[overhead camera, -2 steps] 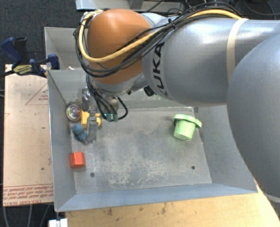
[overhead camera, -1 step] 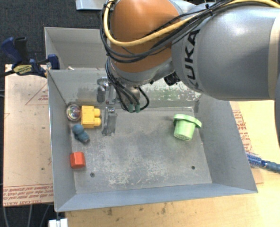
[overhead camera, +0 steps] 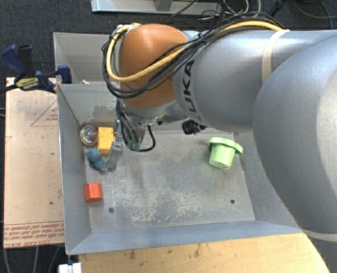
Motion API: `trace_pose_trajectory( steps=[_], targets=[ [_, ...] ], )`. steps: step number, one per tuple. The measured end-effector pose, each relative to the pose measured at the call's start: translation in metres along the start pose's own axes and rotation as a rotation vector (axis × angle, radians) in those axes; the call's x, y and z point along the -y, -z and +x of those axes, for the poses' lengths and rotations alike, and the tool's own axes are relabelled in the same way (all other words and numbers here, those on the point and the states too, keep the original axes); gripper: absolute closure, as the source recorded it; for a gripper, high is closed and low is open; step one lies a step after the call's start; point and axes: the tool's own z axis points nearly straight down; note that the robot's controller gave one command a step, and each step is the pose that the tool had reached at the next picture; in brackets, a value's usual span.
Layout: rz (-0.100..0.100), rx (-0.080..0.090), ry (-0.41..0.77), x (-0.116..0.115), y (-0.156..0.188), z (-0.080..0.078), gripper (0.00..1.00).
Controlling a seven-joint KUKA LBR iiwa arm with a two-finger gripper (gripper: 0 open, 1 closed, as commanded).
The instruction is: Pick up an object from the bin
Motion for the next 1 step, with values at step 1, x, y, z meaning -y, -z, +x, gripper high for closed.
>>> trace_pose_trajectory(
  steps=[1],
  targets=[
    [0.0,0.002,0.027,-0.0284,-0.1063,-0.0291,0.0]
  ],
)
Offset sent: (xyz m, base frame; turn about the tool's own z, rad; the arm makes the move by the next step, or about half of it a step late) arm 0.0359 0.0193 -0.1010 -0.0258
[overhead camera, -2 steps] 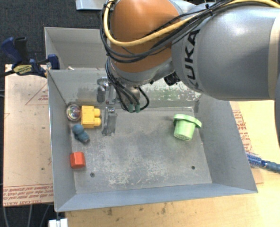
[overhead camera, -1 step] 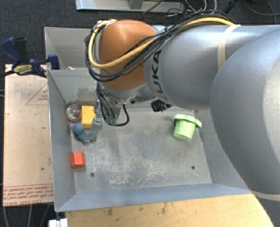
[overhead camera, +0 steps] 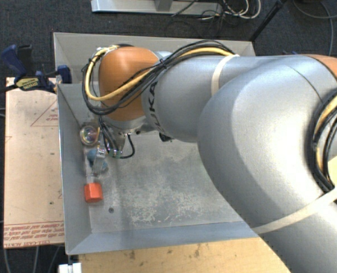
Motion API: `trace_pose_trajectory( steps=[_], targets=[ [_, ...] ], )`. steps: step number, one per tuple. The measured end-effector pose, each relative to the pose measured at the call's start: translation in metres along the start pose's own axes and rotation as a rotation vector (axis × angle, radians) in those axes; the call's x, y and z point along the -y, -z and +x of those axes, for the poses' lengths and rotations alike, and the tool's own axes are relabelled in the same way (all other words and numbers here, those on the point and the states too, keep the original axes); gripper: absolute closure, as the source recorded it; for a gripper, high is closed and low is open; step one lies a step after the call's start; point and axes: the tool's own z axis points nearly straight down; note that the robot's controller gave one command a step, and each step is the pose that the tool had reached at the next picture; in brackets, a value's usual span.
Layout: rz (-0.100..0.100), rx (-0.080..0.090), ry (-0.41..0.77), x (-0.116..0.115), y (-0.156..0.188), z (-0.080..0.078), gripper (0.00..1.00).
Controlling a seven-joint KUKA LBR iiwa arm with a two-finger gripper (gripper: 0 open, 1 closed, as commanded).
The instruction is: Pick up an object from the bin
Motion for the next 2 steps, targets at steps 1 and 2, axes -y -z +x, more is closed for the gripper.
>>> trace_pose_trajectory(
  steps=[1,2],
  targets=[
    [-0.001,0.005,0.414,-0.0046,-0.0213,-0.0105,0.0],
    [-0.003,0.004,0.413,-0.0054,-0.021,-0.0101,1.0]
  ],
)
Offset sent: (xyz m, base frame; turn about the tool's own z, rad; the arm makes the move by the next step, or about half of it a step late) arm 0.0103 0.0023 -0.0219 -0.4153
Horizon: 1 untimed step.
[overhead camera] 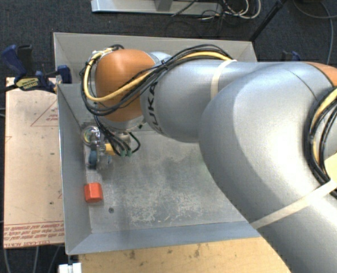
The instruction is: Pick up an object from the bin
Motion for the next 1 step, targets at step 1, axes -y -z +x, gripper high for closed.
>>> trace_pose_trajectory(
  steps=[1],
  targets=[
    [-0.002,0.011,-0.053,0.0114,0.2184,0.0012,1.0]
  ],
)
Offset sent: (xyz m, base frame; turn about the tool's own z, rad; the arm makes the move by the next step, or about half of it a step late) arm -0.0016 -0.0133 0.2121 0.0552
